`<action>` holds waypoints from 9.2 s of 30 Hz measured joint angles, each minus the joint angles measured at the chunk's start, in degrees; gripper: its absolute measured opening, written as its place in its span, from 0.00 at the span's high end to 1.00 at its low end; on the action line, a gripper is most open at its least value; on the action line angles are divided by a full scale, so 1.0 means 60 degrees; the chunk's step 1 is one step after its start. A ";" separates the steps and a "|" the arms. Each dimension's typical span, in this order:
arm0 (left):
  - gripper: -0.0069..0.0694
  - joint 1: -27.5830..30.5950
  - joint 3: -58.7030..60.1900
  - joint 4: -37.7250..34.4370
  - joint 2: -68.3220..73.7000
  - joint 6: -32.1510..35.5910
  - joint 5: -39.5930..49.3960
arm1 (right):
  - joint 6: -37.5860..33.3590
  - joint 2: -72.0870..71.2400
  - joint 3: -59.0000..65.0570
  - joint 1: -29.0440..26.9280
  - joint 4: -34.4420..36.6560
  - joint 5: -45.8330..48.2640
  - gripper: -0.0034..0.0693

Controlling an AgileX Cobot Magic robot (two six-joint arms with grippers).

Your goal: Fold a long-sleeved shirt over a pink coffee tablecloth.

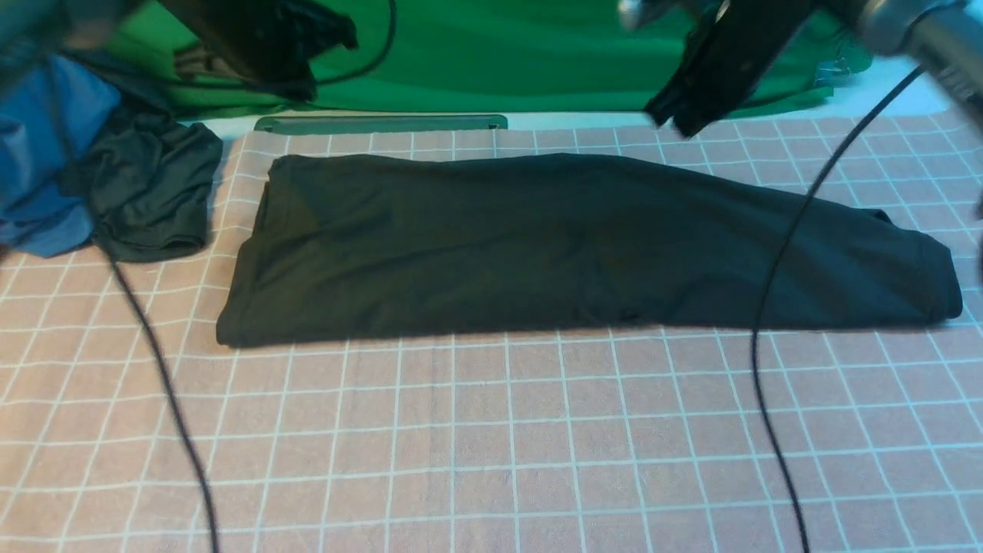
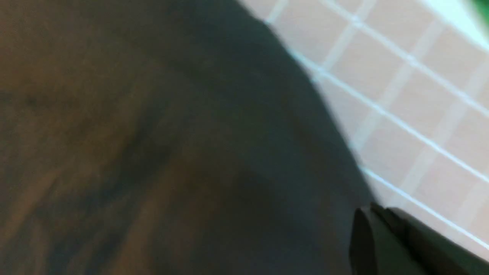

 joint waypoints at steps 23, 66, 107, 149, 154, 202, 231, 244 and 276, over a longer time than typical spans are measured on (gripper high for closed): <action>0.43 0.0938 0.7461 -0.0769 -0.2668 -0.0673 -0.2842 | -0.0286 -0.3178 0.5015 -0.2591 0.1828 0.0286 0.89; 0.54 0.1799 0.7469 0.1472 -0.3315 -0.0424 -0.1551 | -0.0188 -0.1537 0.5453 -0.3303 0.1410 -0.1220 0.43; 0.59 0.1799 0.7469 0.1121 -0.3315 -0.0417 -0.1215 | 0.0173 -0.1082 0.5471 -0.3305 0.0625 -0.3113 0.80; 0.89 0.1799 0.7736 -0.2046 -0.7106 0.1164 -0.0330 | 0.0586 -0.0551 0.5156 -0.3398 0.0627 -0.0633 0.78; 0.89 0.1799 0.7736 -0.2063 -0.7115 0.1235 -0.0029 | 0.0525 -0.0701 0.5167 -0.3747 0.0469 -0.0155 0.80; 0.89 0.1799 0.7736 -0.3220 -0.7473 0.1932 -0.0019 | 0.3399 -0.1383 0.3349 0.3804 0.3264 -0.5225 0.80; 0.89 0.1799 0.7736 -0.3924 -0.7249 0.1911 0.0200 | 0.1199 -0.0813 0.1580 0.2927 0.3235 -0.2005 0.72; 0.89 -0.0253 0.7019 -0.4587 -0.4156 0.1807 -0.1386 | 0.0624 -0.1674 0.3296 0.1227 0.2428 0.0220 0.90; 0.89 -0.0189 0.5741 -0.0849 -0.2202 -0.0813 -0.1231 | 0.1171 -0.1792 0.5183 0.1407 0.0755 -0.0077 0.90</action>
